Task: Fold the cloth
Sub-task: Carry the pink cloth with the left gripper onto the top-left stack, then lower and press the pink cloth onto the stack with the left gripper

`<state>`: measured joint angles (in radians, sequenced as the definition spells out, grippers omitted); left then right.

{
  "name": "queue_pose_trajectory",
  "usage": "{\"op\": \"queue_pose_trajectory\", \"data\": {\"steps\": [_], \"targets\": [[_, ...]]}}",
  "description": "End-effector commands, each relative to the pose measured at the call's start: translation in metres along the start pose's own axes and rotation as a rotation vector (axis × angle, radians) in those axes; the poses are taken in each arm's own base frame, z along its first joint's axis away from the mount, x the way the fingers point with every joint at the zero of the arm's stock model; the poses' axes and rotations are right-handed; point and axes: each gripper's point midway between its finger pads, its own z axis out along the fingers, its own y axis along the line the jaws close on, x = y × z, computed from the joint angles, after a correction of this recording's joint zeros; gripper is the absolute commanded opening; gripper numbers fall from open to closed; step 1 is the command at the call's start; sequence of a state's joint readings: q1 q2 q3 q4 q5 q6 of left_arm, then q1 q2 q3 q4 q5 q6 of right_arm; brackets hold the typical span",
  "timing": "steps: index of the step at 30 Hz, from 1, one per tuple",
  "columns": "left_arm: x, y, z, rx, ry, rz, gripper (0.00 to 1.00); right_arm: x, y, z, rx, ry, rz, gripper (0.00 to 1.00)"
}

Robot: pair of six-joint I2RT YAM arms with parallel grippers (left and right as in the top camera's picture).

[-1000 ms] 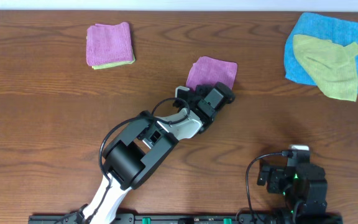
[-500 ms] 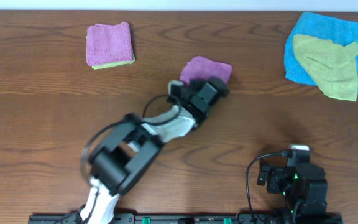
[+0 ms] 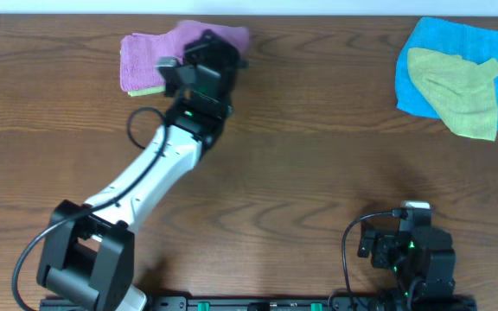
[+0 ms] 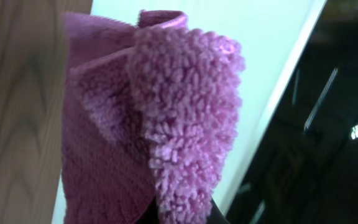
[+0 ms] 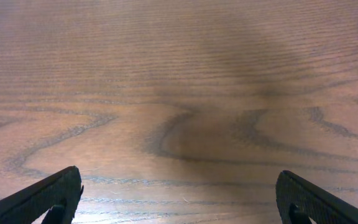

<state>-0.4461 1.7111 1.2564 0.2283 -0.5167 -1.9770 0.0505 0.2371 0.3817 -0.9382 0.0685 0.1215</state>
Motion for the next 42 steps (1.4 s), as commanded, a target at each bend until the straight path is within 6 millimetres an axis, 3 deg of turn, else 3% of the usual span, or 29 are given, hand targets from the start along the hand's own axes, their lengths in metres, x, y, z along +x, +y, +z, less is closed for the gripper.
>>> {"op": "queue_pose_trajectory", "data": {"steps": [1,7,15,22,32,42], "targets": [[-0.035,-0.021,0.009,0.025,-0.084,0.059,0.06,0.0,-0.003,0.0,0.013,-0.005,-0.007,0.99],[-0.089,-0.028,0.024,-0.01,-0.2,0.194,0.06,0.0,-0.003,0.0,0.013,-0.005,-0.007,0.99],[-0.122,0.002,0.049,-0.077,-0.282,0.235,0.06,0.0,-0.003,0.0,0.013,-0.005,-0.007,0.99],[-0.131,0.018,0.074,-0.034,-0.315,0.219,0.06,0.0,-0.003,0.0,0.013,-0.005,-0.007,0.99],[-0.14,-0.012,0.086,0.069,-0.297,0.264,0.06,0.0,-0.003,0.0,0.013,-0.005,-0.007,0.99],[-0.134,-0.005,0.114,0.125,-0.267,0.241,0.06,0.0,-0.003,0.0,0.013,-0.005,-0.007,0.99]]}}
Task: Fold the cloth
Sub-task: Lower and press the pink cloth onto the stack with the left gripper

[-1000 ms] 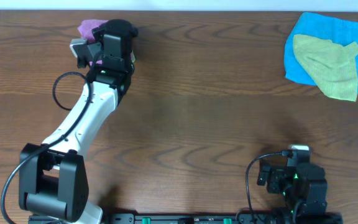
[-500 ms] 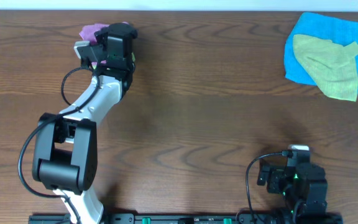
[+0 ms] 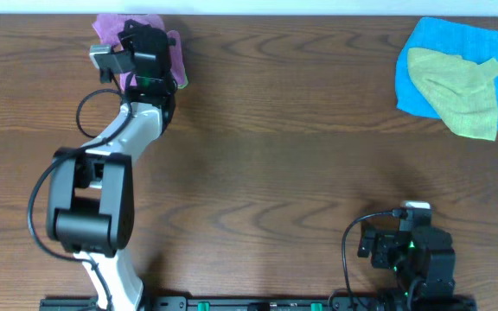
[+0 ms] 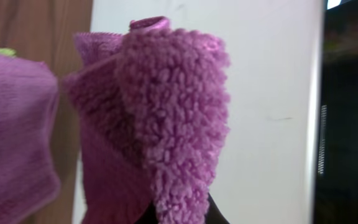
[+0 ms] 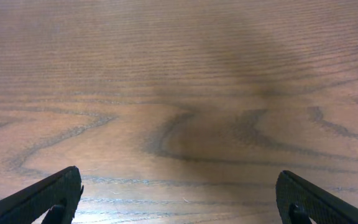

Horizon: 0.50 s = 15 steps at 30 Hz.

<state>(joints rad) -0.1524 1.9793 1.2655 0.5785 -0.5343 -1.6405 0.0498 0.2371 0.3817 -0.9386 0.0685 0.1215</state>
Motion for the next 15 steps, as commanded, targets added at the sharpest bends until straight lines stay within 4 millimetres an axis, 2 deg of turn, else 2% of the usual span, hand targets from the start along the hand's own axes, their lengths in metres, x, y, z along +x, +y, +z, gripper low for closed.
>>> {"op": "queue_pose_trajectory", "data": {"steps": [1,11,15], "targets": [[0.012,0.0,0.014,0.009,0.018,0.02,0.06,0.0,-0.002,0.0,0.013,-0.006,-0.007,0.99],[0.038,-0.008,0.044,0.042,0.053,0.041,0.06,0.0,-0.002,0.0,0.013,-0.006,-0.007,0.99],[0.043,0.005,0.044,-0.003,0.076,0.068,0.06,0.0,-0.002,0.0,0.013,-0.006,-0.007,0.99]]}}
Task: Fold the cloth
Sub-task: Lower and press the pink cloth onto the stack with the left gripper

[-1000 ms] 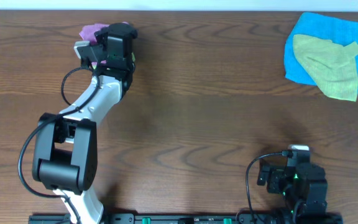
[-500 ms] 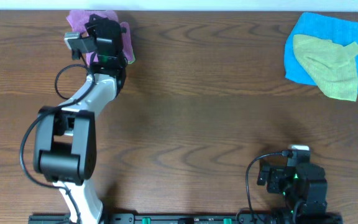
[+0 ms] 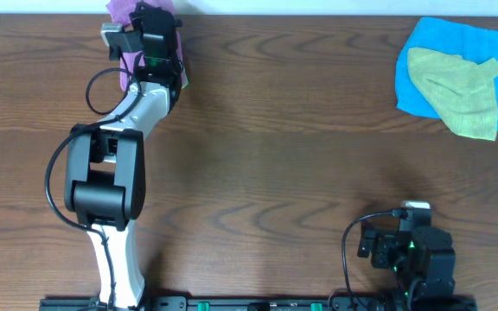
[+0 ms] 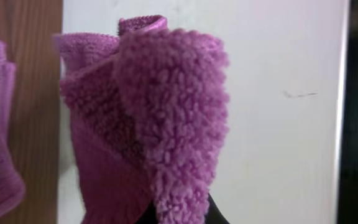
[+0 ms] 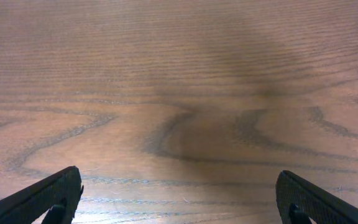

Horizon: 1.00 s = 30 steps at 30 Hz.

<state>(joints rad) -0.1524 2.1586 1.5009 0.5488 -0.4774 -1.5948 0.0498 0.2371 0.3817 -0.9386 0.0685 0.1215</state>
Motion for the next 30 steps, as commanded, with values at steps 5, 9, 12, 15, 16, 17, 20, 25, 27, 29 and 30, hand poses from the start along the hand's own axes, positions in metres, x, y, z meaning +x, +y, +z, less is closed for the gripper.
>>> {"op": "queue_pose_trajectory", "data": {"steps": [5,9,12,15,16,17,20,25,27,29,30], "targets": [[0.006,0.026,0.002,-0.096,0.022,0.08,0.06,0.0,-0.002,0.0,0.013,-0.006,-0.007,0.99],[0.005,0.037,0.001,-0.137,0.02,0.103,0.06,0.0,-0.002,0.0,0.013,-0.006,-0.007,0.99],[0.004,0.044,0.0,-0.165,0.018,0.119,0.06,0.0,-0.002,0.0,0.013,-0.006,-0.007,0.99],[0.003,0.046,-0.001,-0.172,0.016,0.123,0.06,0.0,-0.002,0.0,0.013,-0.006,-0.007,0.99],[0.003,0.046,-0.001,-0.172,0.016,0.123,0.06,0.0,-0.002,0.0,0.013,-0.006,-0.007,0.99],[0.003,0.046,-0.001,-0.173,0.016,0.124,0.06,0.0,-0.002,0.0,0.013,-0.006,-0.007,0.99],[0.003,0.047,-0.001,-0.178,0.016,0.126,0.07,0.0,-0.002,0.0,0.013,-0.006,-0.007,0.99],[0.001,0.066,-0.007,-0.256,0.014,0.169,0.07,0.0,-0.002,0.0,0.013,-0.006,-0.007,0.99],[0.0,0.074,-0.01,-0.29,0.008,0.177,0.08,0.0,-0.002,0.0,0.013,-0.006,-0.007,0.99],[-0.002,0.081,-0.012,-0.318,0.003,0.181,0.08,0.0,-0.002,0.0,0.013,-0.006,-0.007,0.99],[-0.003,0.082,-0.013,-0.326,0.003,0.185,0.08,0.0,-0.002,0.0,0.013,-0.006,-0.007,0.99]]}}
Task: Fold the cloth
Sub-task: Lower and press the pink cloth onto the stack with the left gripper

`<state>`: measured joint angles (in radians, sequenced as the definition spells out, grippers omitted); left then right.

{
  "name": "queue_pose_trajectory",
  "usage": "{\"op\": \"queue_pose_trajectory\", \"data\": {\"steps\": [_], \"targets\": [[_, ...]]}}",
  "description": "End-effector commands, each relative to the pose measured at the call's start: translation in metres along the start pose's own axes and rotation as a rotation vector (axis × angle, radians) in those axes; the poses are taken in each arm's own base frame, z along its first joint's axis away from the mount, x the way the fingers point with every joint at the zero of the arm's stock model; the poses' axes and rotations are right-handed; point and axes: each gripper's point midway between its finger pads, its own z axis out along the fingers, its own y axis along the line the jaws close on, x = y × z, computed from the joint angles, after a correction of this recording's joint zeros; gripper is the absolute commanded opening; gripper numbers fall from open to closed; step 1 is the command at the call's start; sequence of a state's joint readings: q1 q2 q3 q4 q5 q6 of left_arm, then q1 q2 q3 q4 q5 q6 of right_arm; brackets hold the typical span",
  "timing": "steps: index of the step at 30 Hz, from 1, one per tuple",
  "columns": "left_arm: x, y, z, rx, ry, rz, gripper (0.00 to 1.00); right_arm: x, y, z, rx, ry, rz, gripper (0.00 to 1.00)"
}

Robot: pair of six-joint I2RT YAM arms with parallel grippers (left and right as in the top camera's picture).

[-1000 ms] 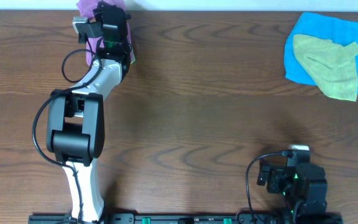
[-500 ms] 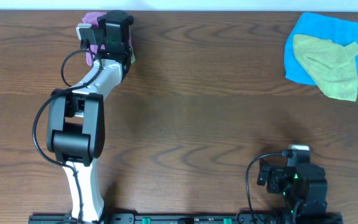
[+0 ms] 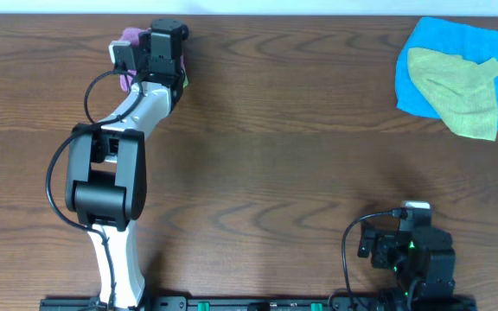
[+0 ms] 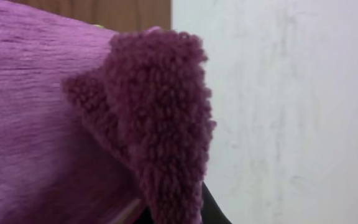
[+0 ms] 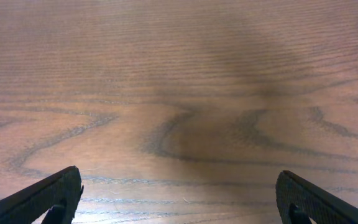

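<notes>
A fuzzy purple cloth lies at the table's far left corner; in the overhead view only a small part of the purple cloth shows beside the arm. My left gripper sits over it, shut on a raised corner of the cloth, low above the flat part. The jaws are almost buried under the pile. My right gripper stands open above bare wood near the front right, holding nothing.
A blue cloth with a yellow-green cloth on top lies at the far right. The table's far edge runs just behind the purple cloth. A sliver of yellow-green shows under the purple cloth.
My left gripper has come down with the pinched corner, which now lies close over the flat purple cloth. The cloth looks more compact from above. The right arm has not moved.
My left gripper held a corner of the purple cloth raised at the cloth's right end. Then it stood further left with that corner, over the cloth near the far edge. Now the corner rests low on the flat layer. The right gripper stayed open and still.
</notes>
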<state>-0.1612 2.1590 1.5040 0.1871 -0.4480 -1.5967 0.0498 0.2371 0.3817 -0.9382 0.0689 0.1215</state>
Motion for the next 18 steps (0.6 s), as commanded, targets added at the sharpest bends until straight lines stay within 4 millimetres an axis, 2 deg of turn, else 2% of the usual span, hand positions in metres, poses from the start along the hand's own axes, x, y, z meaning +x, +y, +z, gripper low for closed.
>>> {"op": "queue_pose_trajectory", "data": {"steps": [1,7,10,11,13,15,18], "targets": [[0.001,0.004,0.002,-0.021,-0.007,0.009,0.08,0.0,-0.002,0.0,0.012,-0.005,-0.007,0.99],[-0.005,0.008,-0.008,-0.076,-0.012,0.04,0.11,0.0,-0.002,0.0,0.012,-0.005,-0.007,0.99],[-0.012,0.013,-0.011,-0.11,-0.026,0.056,0.21,0.0,-0.002,0.0,0.012,-0.005,-0.007,0.99],[-0.014,0.015,-0.012,-0.116,-0.034,0.059,0.28,0.0,-0.002,0.0,0.012,-0.005,-0.007,0.99],[-0.016,0.018,-0.012,-0.127,-0.046,0.068,0.71,0.0,-0.002,0.0,0.012,-0.005,-0.007,0.99],[-0.017,0.02,-0.013,-0.136,-0.05,0.074,0.93,0.0,-0.002,0.0,0.012,-0.005,-0.007,0.99],[-0.017,0.019,-0.013,-0.135,-0.049,0.072,0.95,0.0,-0.002,0.0,0.012,-0.005,-0.007,0.99]]}}
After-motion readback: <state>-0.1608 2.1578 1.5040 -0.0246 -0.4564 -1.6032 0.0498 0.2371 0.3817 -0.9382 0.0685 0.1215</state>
